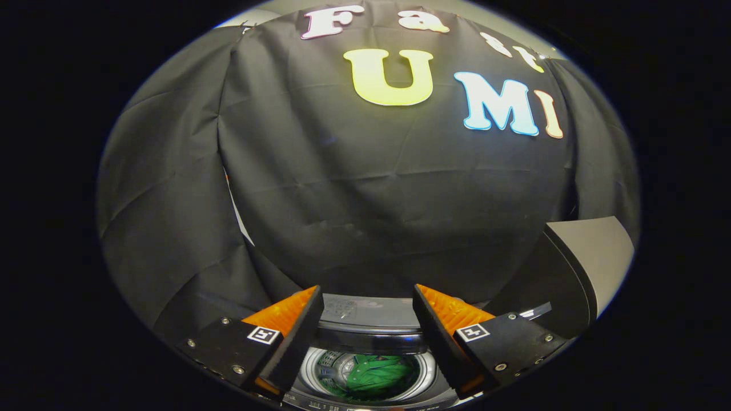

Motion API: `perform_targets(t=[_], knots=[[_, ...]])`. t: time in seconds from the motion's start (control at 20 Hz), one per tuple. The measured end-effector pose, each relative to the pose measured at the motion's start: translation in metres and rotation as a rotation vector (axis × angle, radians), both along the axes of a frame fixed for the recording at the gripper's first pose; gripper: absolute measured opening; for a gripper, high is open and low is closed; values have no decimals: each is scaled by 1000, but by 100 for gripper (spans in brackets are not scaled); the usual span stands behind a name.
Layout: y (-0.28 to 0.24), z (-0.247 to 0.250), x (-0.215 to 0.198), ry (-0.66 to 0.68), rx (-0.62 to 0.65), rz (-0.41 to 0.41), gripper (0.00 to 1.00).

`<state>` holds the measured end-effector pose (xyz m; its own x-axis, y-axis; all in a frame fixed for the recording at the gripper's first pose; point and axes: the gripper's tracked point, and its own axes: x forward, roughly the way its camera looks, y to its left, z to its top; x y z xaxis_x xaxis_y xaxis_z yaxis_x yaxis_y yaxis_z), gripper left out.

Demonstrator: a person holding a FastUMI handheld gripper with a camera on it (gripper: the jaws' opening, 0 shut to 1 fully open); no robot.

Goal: Put the clothes into the washing machine and then close the washing machine lid.

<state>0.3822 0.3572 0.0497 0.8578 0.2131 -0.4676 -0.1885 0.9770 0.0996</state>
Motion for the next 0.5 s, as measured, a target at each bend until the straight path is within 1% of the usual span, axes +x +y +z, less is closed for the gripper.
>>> perform_targets(t=[0.3,0.5], knots=[[-2,-8,-16,-7,5,14,96],[-1,-20,-34,0,13,26,96]])
